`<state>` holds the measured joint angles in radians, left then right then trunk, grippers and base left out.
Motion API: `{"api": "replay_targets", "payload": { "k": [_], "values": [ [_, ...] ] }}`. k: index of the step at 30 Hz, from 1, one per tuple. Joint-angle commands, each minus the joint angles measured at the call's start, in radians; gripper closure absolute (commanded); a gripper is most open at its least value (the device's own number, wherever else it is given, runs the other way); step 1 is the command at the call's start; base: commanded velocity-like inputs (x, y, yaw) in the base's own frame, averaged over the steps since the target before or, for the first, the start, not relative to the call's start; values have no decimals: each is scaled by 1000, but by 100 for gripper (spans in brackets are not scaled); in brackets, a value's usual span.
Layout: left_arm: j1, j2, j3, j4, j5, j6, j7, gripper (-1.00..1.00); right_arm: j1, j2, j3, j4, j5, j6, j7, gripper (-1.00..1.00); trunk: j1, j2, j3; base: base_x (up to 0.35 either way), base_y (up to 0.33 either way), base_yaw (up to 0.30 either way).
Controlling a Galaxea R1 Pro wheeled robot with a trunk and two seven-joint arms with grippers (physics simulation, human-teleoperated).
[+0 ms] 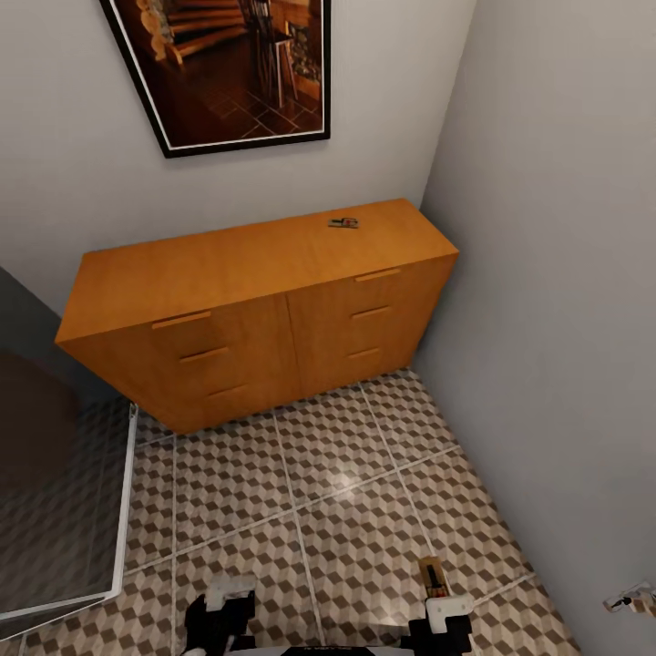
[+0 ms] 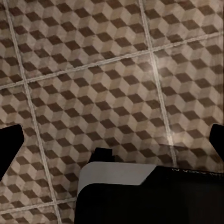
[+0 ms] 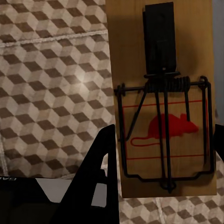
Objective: Take the four mousetraps from the cabinet in the bathroom and place them on the bathroom floor. Make sure all four end up on the same floor surface, and ensure that at least two of them are either under or directly next to the same bathroom sink.
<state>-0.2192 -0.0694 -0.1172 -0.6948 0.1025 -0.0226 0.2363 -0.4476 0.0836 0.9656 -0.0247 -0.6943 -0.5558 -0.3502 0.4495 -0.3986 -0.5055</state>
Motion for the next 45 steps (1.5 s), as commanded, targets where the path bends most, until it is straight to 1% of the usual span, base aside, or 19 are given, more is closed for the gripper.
{"api": "replay_targets", "payload": {
  "k": [1, 2, 3, 4, 5, 6, 8, 12, 16, 22, 23, 25, 30, 37, 40, 45],
  "values": [
    [0, 0, -6, -25, 11, 20, 7, -100, 0, 0, 9, 0, -5, -1, -7, 100, 0, -1, -1, 0, 0, 0],
    [0, 0, -6, -70, 11, 67, 8, -100, 0, 0, 9, 0, -5, -1, -7, 100, 0, -1, -1, 0, 0, 0],
    [0, 0, -6, -93, 11, 91, 8, -100, 0, 0, 9, 0, -5, -1, -7, 100, 0, -1, -1, 0, 0, 0],
    [0, -1, -6, -135, 11, 138, 8, -100, 0, 1, 9, 0, -5, -1, -7, 100, 0, -1, -1, 0, 0, 0],
    [0, -1, -6, -155, 11, 160, 8, -100, 0, 1, 9, 0, -5, -1, -7, 100, 0, -1, -1, 0, 0, 0],
    [0, -1, -6, -193, 11, 200, 8, -100, 0, 1, 9, 0, -5, -1, -7, 100, 0, -1, -1, 0, 0, 0],
    [0, -1, -6, -242, 11, 244, 8, -100, 0, 1, 9, 0, -5, -1, -7, 100, 0, -1, -1, 0, 0, 0],
    [-1, -1, -6, -301, 11, 288, 10, -100, 0, 0, 9, 0, -5, -1, -7, 100, 0, -1, -1, 0, 0, 0],
    [-3, -4, -6, -327, 10, 317, 10, -100, 0, 1, 9, 0, -5, -1, -7, 100, 0, -1, -1, 0, 0, 0],
    [-8, -9, -6, -399, 9, 420, 11, -100, 0, 1, 9, 0, -5, -1, -7, 100, 0, -1, -1, 0, 0, 0],
    [-8, -13, -6, -428, 8, 452, 13, -100, 0, 1, 9, 0, -5, -1, -7, 100, 0, -1, -1, 0, 0, 0],
    [-9, -17, -6, -472, 7, 488, 19, -100, 0, 1, 9, 0, -5, -1, -7, 100, 0, -1, -1, 0, 0, 0],
    [-9, -23, -6, -540, 7, 523, 28, -100, 0, 2, 9, 0, -5, -1, -7, 100, 0, -1, -1, 0, 0, 0],
    [-9, -25, -6, -590, 6, 533, 30, -100, 0, 3, 9, 0, -5, -1, -7, 100, 0, -1, -1, 0, 0, 0],
    [-9, -25, -6, -603, 6, 541, 30, -100, 0, 5, 9, 0, -5, 0, -7, 100, 0, -1, -1, 0, 0, 0],
    [-9, -20, -8, -599, -3, 550, 28, -100, 0, 5, 9, 0, -5, 0, -7, 100, 0, -1, -1, 0, 0, 0]
  ]
}}
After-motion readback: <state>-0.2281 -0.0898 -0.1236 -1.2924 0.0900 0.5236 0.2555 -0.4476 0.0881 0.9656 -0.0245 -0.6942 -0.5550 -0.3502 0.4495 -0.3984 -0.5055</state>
